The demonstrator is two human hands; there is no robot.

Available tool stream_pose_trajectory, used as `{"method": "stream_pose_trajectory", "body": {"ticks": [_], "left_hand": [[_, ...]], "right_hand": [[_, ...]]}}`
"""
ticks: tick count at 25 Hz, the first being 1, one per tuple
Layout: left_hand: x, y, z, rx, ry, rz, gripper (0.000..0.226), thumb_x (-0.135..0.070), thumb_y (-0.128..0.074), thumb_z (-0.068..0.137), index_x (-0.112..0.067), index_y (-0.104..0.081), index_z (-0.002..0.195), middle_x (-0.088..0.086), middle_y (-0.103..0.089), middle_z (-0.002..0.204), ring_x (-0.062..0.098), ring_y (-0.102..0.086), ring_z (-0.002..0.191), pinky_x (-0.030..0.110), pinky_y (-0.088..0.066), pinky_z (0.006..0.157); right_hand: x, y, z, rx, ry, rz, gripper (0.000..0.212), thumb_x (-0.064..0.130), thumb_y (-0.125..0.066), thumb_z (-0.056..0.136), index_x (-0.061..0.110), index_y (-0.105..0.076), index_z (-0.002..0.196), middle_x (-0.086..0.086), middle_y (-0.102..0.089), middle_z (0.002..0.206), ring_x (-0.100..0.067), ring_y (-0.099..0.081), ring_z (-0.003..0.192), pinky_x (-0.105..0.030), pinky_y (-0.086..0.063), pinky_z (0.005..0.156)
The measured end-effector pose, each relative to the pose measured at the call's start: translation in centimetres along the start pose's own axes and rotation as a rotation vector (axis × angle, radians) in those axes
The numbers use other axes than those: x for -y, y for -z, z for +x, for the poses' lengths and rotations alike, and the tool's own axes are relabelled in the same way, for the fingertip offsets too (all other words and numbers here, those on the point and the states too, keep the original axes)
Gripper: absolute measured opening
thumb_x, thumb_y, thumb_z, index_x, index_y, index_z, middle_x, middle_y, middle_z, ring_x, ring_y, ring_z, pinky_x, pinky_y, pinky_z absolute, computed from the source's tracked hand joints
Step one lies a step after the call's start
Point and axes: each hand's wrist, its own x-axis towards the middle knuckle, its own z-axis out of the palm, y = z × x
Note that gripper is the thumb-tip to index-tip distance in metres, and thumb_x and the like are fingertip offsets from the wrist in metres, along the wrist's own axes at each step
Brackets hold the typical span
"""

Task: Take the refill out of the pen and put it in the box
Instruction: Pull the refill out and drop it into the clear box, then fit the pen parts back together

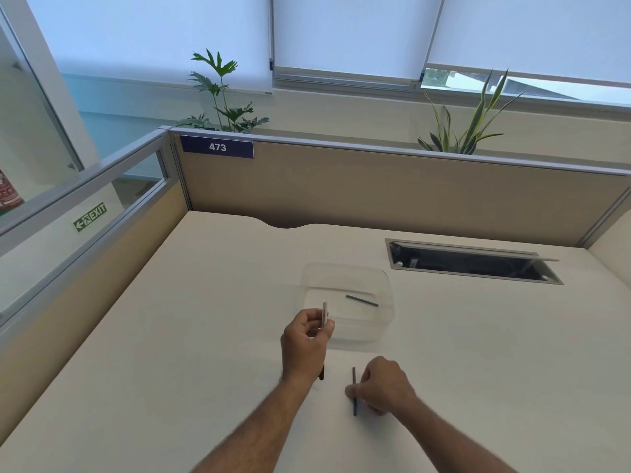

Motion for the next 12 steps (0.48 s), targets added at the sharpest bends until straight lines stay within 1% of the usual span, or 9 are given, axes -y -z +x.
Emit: {"method": "stream_pose_trajectory", "body": {"ticks": [2,5,7,10,12], "left_hand": [[0.02,0.03,0.0,0.001,0.0,0.002,0.012,-0.018,-0.077,0.084,-0.021,-0.069,0.092,-0.007,-0.075,0.086,0.007,-0.07,0.079,0.02,-0.056,0.066],[0.03,0.08,0.03,0.0,0.002,0.0,0.011,-0.017,-0.077,0.084,-0.021,-0.069,0.091,-0.006,-0.075,0.086,0.007,-0.07,0.08,0.022,-0.056,0.067],[0.11,0.15,0.02,0.003,0.003,0.004,0.011,-0.017,-0.076,0.084,-0.022,-0.069,0.091,-0.007,-0.075,0.086,0.007,-0.07,0.08,0.024,-0.057,0.069],[0.37,0.18,-0.06,0.013,0.004,0.007,0.011,-0.017,-0.076,0.084,-0.023,-0.069,0.091,-0.008,-0.075,0.086,0.006,-0.07,0.08,0.023,-0.058,0.069],[0.57,0.2,-0.12,0.025,0.008,0.007,0.012,-0.017,-0.076,0.084,-0.025,-0.069,0.091,-0.008,-0.075,0.085,0.006,-0.07,0.079,0.022,-0.057,0.068]], "right_hand": [[0.13,-0.12,0.06,0.027,-0.021,0.055,0.031,0.029,-0.083,0.062,0.001,-0.073,0.073,-0.01,-0.075,0.06,-0.023,-0.073,0.052,-0.036,-0.064,0.057],[0.21,-0.02,0.16,0.091,-0.084,0.137,0.022,0.012,-0.079,0.064,-0.005,-0.073,0.075,-0.015,-0.075,0.063,-0.029,-0.074,0.054,-0.044,-0.063,0.054],[0.2,-0.16,0.03,0.099,-0.089,0.139,0.022,0.01,-0.072,0.063,-0.007,-0.072,0.077,-0.016,-0.074,0.063,-0.03,-0.073,0.053,-0.043,-0.063,0.052],[0.09,-0.19,-0.48,0.066,-0.056,0.128,0.03,0.016,-0.061,0.059,-0.007,-0.071,0.076,-0.014,-0.074,0.059,-0.027,-0.071,0.046,-0.035,-0.062,0.047],[0.02,0.2,-0.6,0.034,-0.039,0.216,0.029,0.016,-0.06,0.059,-0.007,-0.071,0.071,-0.015,-0.073,0.057,-0.027,-0.071,0.046,-0.032,-0.06,0.045]]}}
